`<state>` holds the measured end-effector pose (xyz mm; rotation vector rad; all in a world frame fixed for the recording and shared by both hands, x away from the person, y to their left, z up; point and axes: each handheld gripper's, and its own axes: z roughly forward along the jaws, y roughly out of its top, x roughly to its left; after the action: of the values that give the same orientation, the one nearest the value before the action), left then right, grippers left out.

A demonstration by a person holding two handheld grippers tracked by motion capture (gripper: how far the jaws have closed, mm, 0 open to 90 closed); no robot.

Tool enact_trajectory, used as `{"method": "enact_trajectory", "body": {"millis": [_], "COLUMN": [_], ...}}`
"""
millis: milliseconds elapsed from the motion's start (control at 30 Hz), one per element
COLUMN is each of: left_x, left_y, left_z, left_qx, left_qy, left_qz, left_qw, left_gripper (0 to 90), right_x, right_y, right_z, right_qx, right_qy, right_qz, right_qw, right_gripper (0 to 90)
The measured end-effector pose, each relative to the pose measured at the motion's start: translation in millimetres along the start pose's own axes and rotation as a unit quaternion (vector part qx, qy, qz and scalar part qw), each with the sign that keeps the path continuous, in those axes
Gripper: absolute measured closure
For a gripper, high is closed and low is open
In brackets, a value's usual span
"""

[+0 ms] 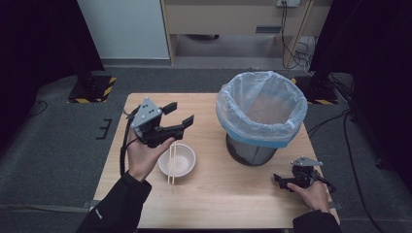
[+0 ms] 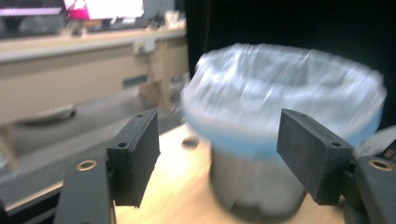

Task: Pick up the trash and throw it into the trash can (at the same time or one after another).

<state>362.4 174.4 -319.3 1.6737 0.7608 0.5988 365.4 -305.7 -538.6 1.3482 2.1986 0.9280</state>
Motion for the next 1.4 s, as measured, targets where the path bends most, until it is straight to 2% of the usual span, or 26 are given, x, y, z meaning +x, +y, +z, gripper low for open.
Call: {"method": "enact_trajectory", "body": {"millis": [133,167,200,233,267,300,333,367,433,467,533,567,633,667,700,800,867,967,1067,1133,1233,1400], "left_x": [11.8,13.5,13.5,17.9,17.9,21.6,21.6,25.4,28.6,28.6,33.0,35.5,36.9,36.9,37.1,36.9,36.4,35.7,37.5,38.5,39.8,39.8], "left_y": [-41.3,-48.5,-48.5,-65.3,-65.3,-80.1,-80.1,-94.4,-104.1,-104.1,-115.8,-124.5,-133.8,-133.8,-141.9,-150.5,-152.4,-157.0,-159.0,-160.3,-161.6,-162.7], "left_z": [-7.3,-7.1,-7.1,-5.4,-5.4,-2.8,-2.8,0.8,3.6,3.6,7.5,10.3,13.7,13.7,17.1,21.8,23.0,26.1,27.1,27.5,27.7,29.4], "left_qx": [0.038,0.046,0.046,0.079,0.079,0.102,0.102,0.12,0.132,0.132,0.153,0.166,0.178,0.178,0.191,0.208,0.211,0.227,0.235,0.237,0.247,0.254], "left_qy": [0.02,0.023,0.023,0.031,0.031,0.039,0.039,0.045,0.051,0.051,0.058,0.062,0.063,0.063,0.063,0.063,0.062,0.065,0.068,0.068,0.072,0.069], "left_qz": [-0.024,-0.028,-0.028,-0.031,-0.031,-0.036,-0.036,-0.045,-0.051,-0.051,-0.059,-0.065,-0.074,-0.074,-0.079,-0.08,-0.082,-0.073,-0.075,-0.079,-0.076,-0.076], "left_qw": [0.9988,0.9983,0.9983,0.9959,0.9959,0.9934,0.9934,0.9907,0.9887,0.9887,0.9847,0.982,0.9792,0.9792,0.9764,0.9728,0.9721,0.9689,0.9667,0.9659,0.9634,0.9617], "left_gripper": [28.2,28.0,28.0,28.1,28.0,28.2,28.7,29.1,29.9,30.4,30.8,31.2,31.9,32.3,33.3,35.6,37.3,40.7,43.2,45.6,48.8,53.7], "right_x": [0.0,0.0,0.1,0.1,0.1,0.1,0.1,0.2,0.2,0.2,0.3,0.3,0.9,0.9,1.0,1.0,1.2,1.3,1.3,1.4,1.3,1.4], "right_y": [0.0,0.0,0.0,0.0,0.0,0.0,0.0,0.0,0.0,0.0,0.0,0.0,-0.1,-0.1,-0.1,-0.1,0.0,-0.1,0.0,-0.1,-0.1,-0.1], "right_z": [0.0,0.0,0.0,0.0,0.0,0.0,0.0,0.0,0.0,0.0,0.0,0.0,-0.1,-0.1,-0.1,-0.1,0.0,0.0,0.0,0.0,0.0,0.0], "right_qx": [0.0,0.0,0.0,0.0,0.0,0.0,0.0,0.0,0.0,0.0,0.0,0.0,0.001,0.001,0.001,0.001,0.0,0.0,0.001,0.001,0.0,0.0], "right_qy": [0.0,0.0,0.0,0.0,0.0,0.0,0.0,-0.001,-0.001,-0.001,-0.001,0.0,0.001,0.001,0.002,0.004,0.004,0.004,0.005,0.005,0.005,0.005], "right_qz": [0.0,0.0,0.0,0.0,0.0,0.0,0.0,0.0,0.0,0.0,0.0,0.0,0.002,0.002,0.001,-0.001,-0.001,-0.001,-0.001,-0.001,-0.001,-0.001], "right_qw": [1.0,1.0,1.0,1.0,1.0,1.0,1.0,1.0,1.0,1.0,1.0,1.0,1.0,1.0,1.0,1.0,1.0,1.0,1.0,1.0,1.0,1.0], "right_gripper": [3.9,4.0,4.0,3.9,3.9,4.0,4.0,4.0,3.9,4.0,4.0,3.9,4.0,4.0,4.0,4.0,4.0,3.9,3.9,4.0,4.0,3.9]}}
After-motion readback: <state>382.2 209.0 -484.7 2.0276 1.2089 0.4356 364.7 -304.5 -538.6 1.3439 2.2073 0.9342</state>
